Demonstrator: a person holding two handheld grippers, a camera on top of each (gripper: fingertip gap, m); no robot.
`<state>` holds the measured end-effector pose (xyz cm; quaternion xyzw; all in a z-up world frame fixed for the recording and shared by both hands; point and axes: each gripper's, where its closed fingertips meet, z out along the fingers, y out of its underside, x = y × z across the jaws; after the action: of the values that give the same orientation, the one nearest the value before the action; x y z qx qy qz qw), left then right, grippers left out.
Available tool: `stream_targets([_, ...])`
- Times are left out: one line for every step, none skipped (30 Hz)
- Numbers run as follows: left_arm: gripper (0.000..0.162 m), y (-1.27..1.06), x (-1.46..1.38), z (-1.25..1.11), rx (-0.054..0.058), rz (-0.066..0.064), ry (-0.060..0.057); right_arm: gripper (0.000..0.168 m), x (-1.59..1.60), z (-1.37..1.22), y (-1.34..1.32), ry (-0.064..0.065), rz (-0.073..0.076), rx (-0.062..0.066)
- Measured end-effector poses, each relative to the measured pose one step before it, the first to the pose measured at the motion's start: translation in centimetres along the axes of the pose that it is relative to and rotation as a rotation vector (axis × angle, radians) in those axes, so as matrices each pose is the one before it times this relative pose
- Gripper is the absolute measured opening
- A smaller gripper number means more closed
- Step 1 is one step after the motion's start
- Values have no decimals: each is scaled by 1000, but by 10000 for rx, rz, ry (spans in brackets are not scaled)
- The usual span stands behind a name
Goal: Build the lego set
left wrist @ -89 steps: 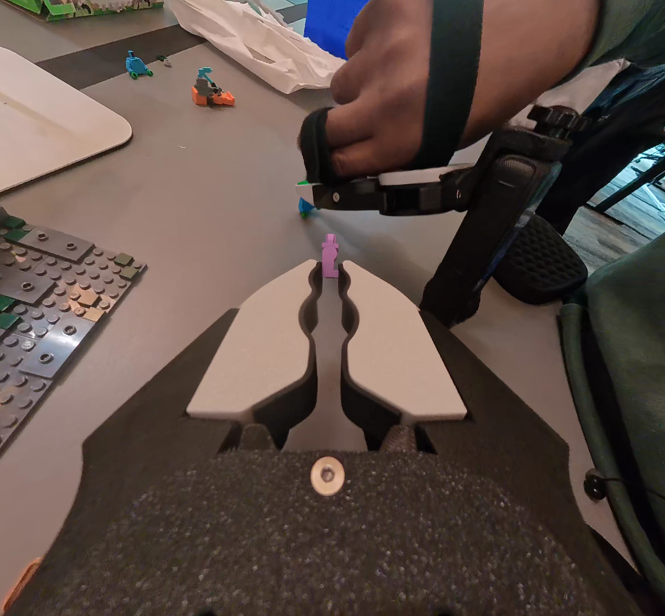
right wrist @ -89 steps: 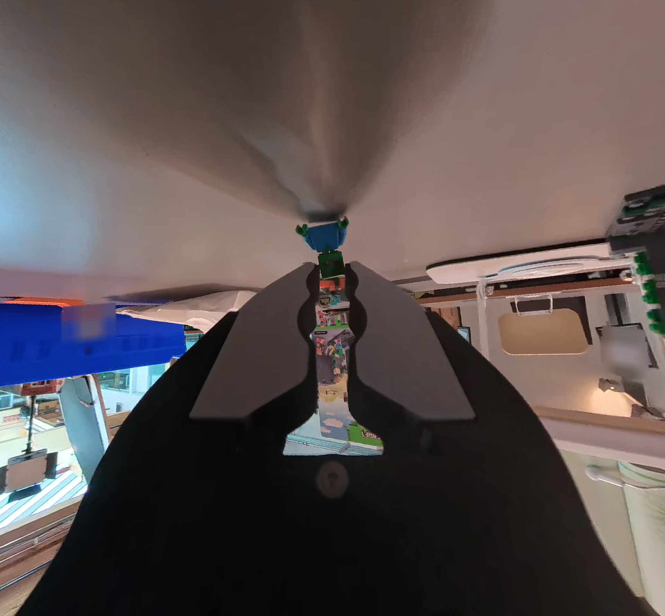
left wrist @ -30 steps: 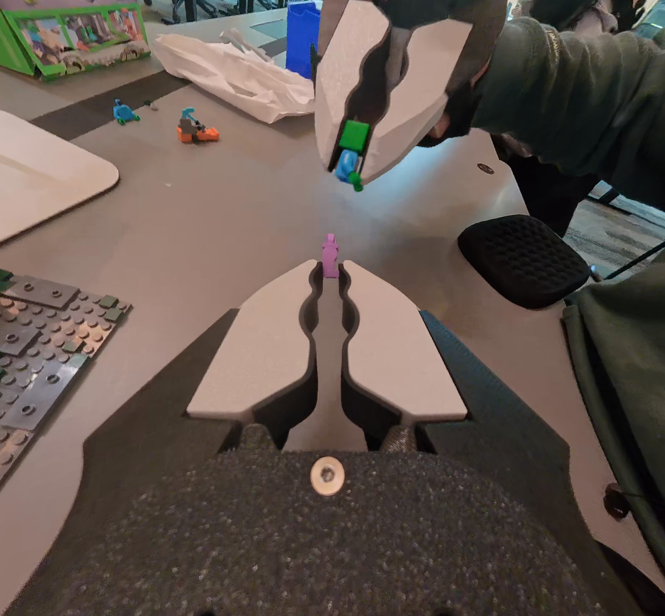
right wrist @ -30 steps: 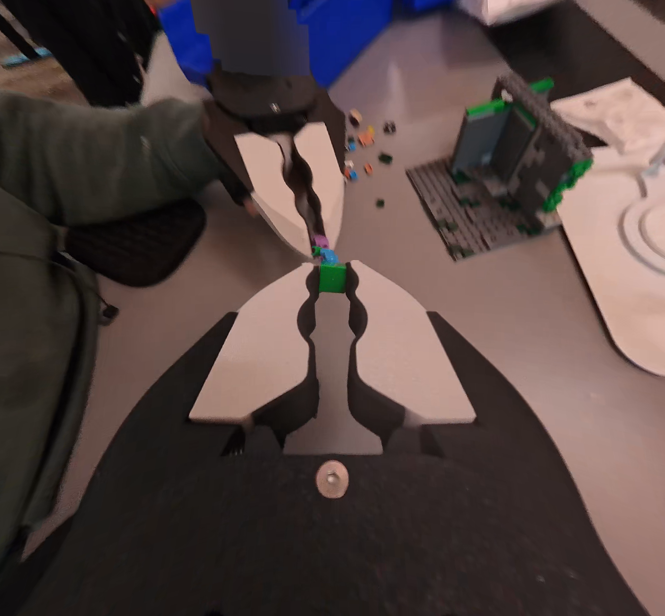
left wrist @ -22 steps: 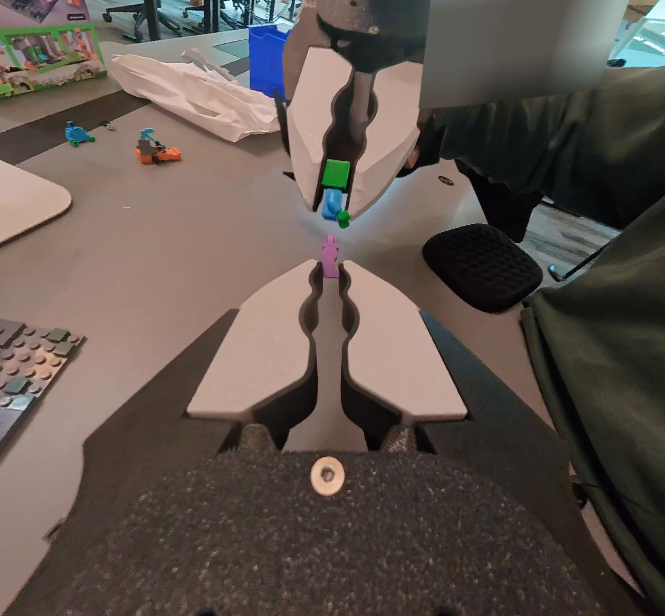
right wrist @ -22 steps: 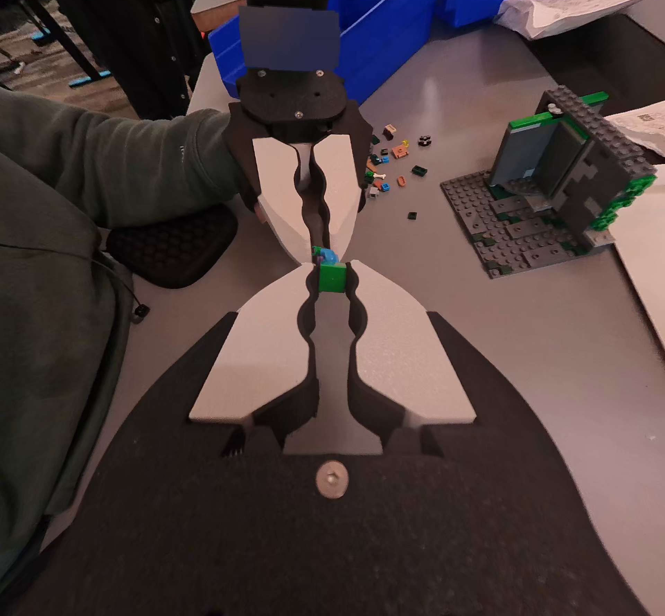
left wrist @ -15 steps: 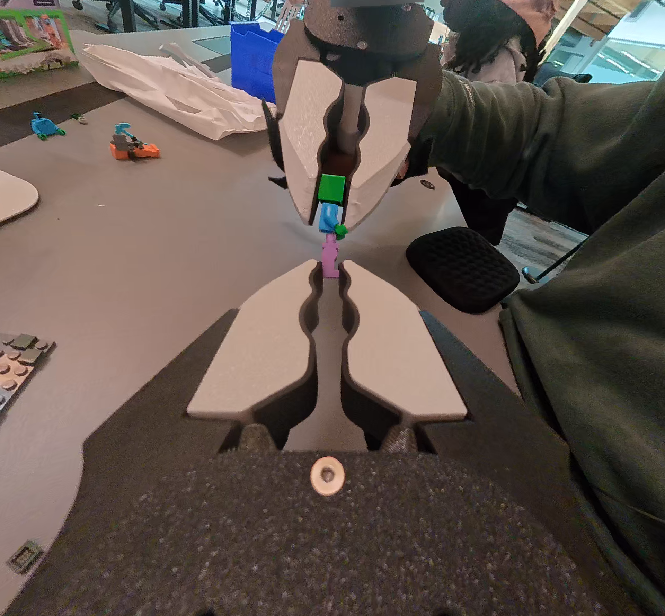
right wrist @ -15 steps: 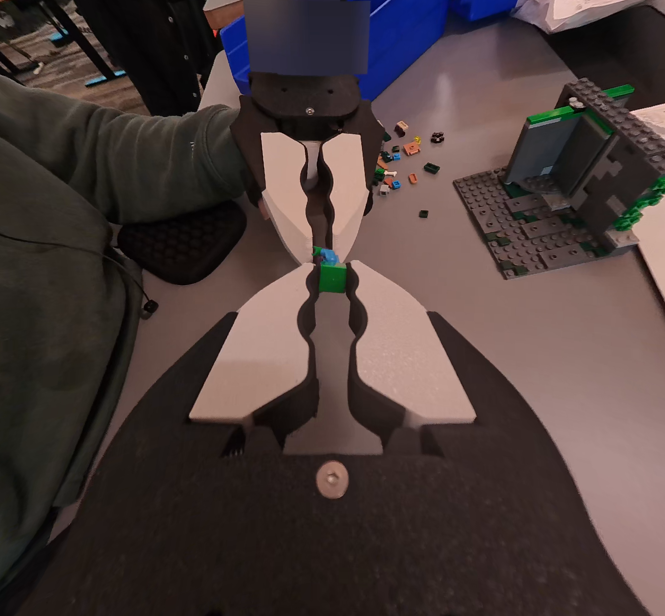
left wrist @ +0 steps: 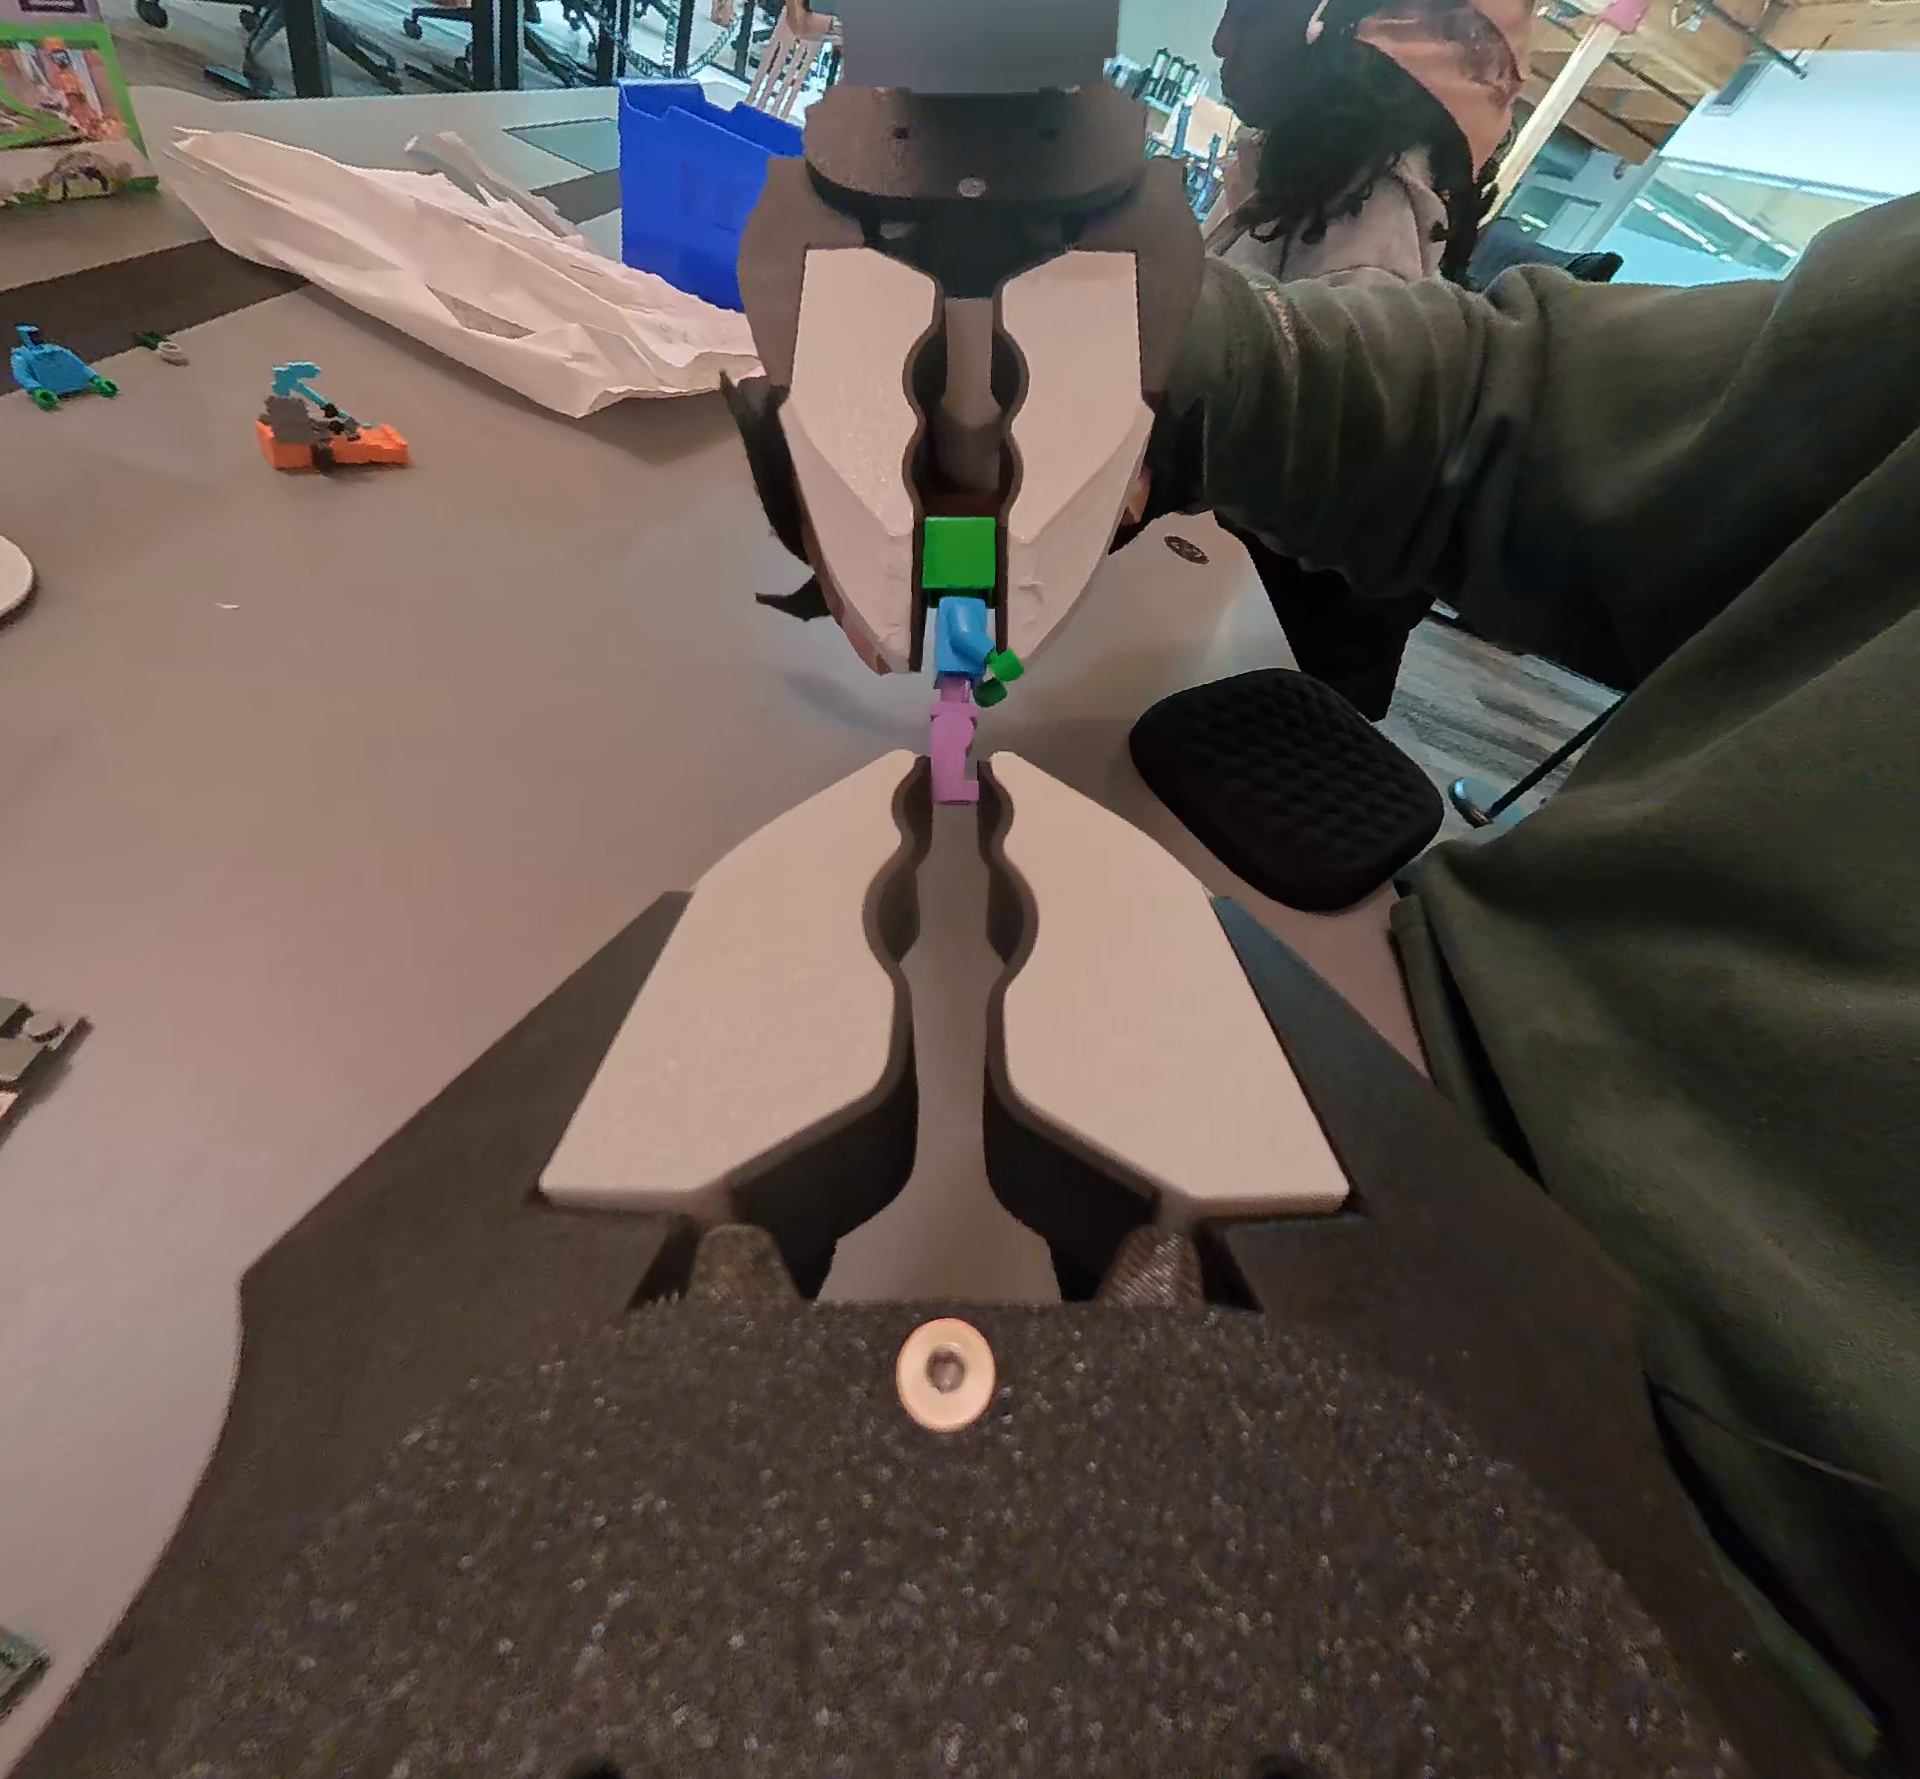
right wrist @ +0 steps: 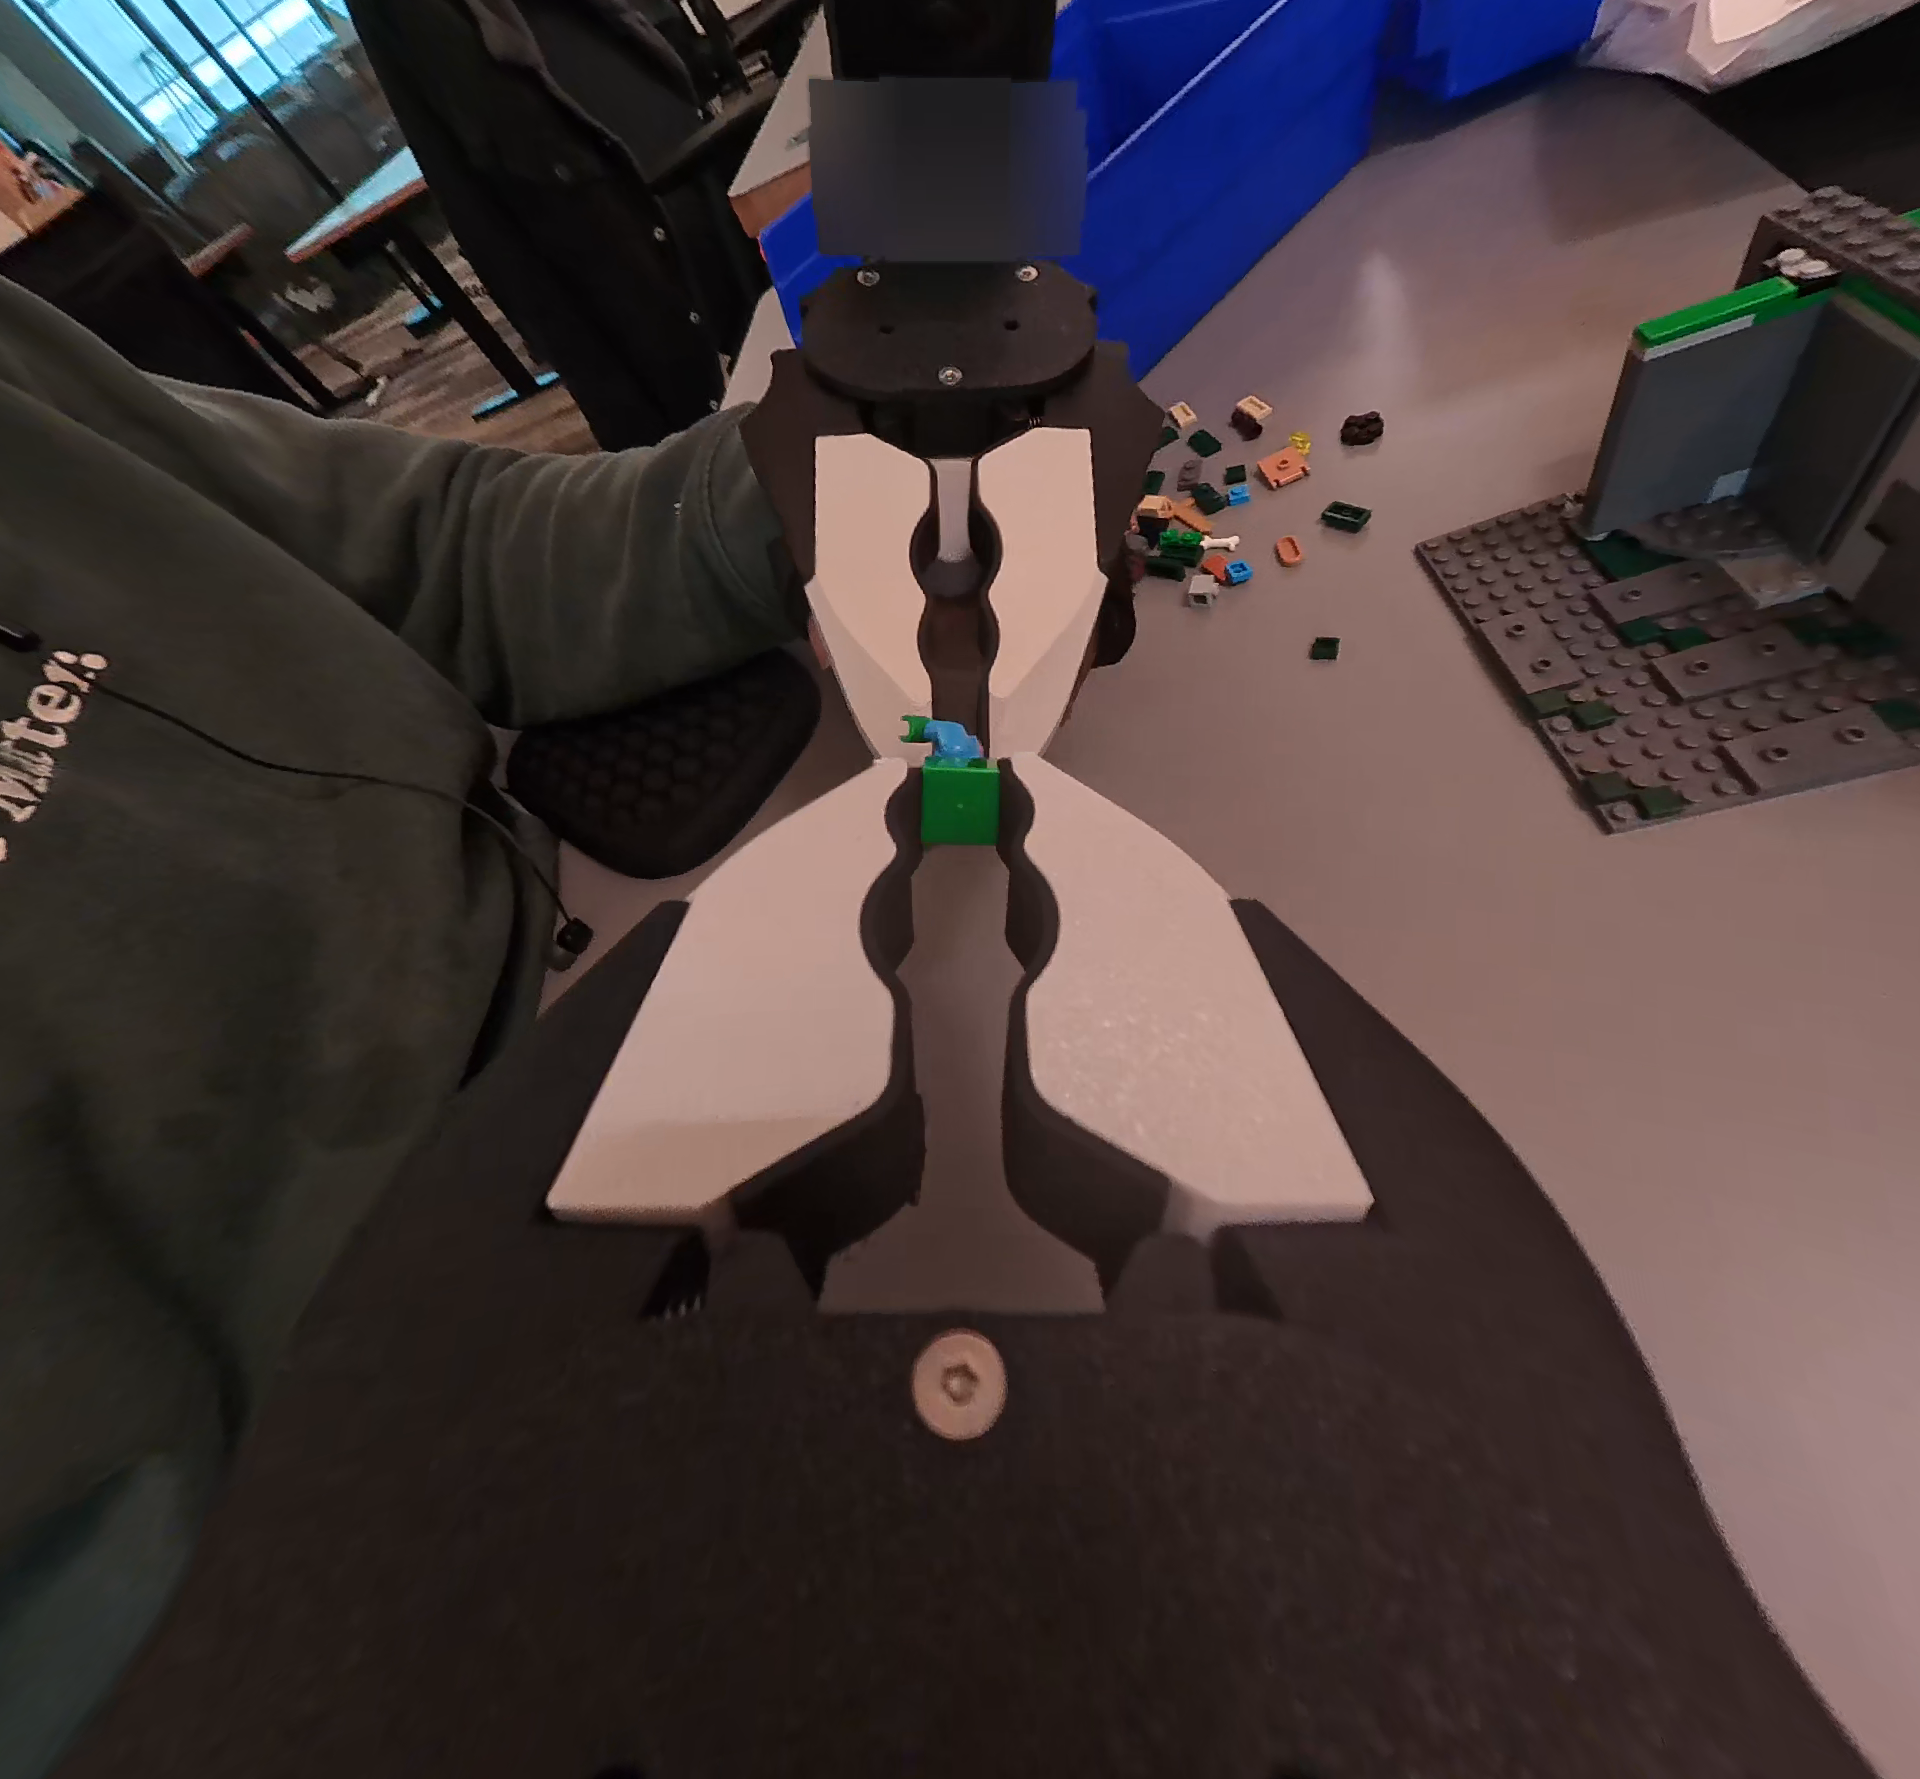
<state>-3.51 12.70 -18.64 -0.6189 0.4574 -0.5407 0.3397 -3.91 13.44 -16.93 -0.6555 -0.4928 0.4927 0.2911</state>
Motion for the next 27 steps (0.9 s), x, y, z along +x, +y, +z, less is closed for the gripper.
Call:
stream_targets([8,-108,49,-19,66,-38,23,13,-46,-52,-71,-44,28,77])
stream_targets([8,-87,81,-13,25,-20,42,13,-90,-38,-46,-55,-29,64])
stream_targets([8,-69,106,-19,15,45,24,13,-82,-42,1,-32,-69,29])
stream_targets([8,-35,2,-10,-14,37,-43,13,1,-42,68,24,-86,-37])
stream_targets([8,-38,12,-2,-5,33,-35,13,-55,-40,59,-4,-90,-33])
stream_targets([8,-36,70,6,3,44,11,13,-62,-34,-18,-19,-80,32])
stream_targets([8,14,12,40,-57,49,-50,13,-33,-4,-10,14,-59,45])
stream_targets([8,50,-39,38,-86,113,-110,13,28,-16,46,30,-32,17])
stream_targets([8,-25,-12,17,-7,89,-82,13,6,-43,-2,13,-20,36])
stream_targets([8,-30,31,33,-11,9,-13,13,-34,-37,-4,-8,-27,43])
stream_targets([8,27,40,30,-37,33,-3,13,-12,-10,49,20,-62,-5])
stream_targets([8,103,-60,31,-82,71,-69,13,42,16,135,72,-101,-62])
stream_targets([8,127,-27,41,-98,59,-49,13,9,16,123,46,-121,-59])
stream_targets([8,64,75,47,-47,56,12,13,-67,-6,59,-17,-85,-22])
stream_targets([7,2,57,33,-37,50,-9,13,-47,-32,37,-28,-35,-2])
stream_targets([8,-7,36,27,-29,72,-37,13,-52,-38,34,-39,-47,3])
stream_targets([8,14,64,55,-57,58,-18,13,-111,-33,28,-58,-95,26])
stream_targets([8,-9,130,40,-36,59,11,13,-96,-55,28,-53,-69,25])
stream_targets([7,-21,38,32,-11,72,-33,13,-41,-34,24,-15,-47,25])
stream_targets([7,-2,-26,43,-36,31,-66,13,-14,-35,47,3,-75,18])
stream_targets([7,-12,-64,43,-23,24,-82,13,-76,-30,52,-29,-84,29])
stream_targets([7,-42,-52,39,-18,29,-92,13,-45,-42,7,-24,-34,79])
stream_targets([7,-54,-30,31,-19,70,-103,13,-44,-55,-53,-43,12,134])
stream_targets([7,-140,56,2,35,57,-40,13,-76,-72,-108,-85,46,175])
stream_targets([7,-139,84,-11,37,-11,9,13,-22,-59,-77,-47,71,142])
stream_targets([7,-68,-66,-11,16,-10,-57,13,99,-15,10,55,23,52])
stream_targets([7,54,-73,3,-13,-26,-31,13,97,21,69,76,-48,-20])
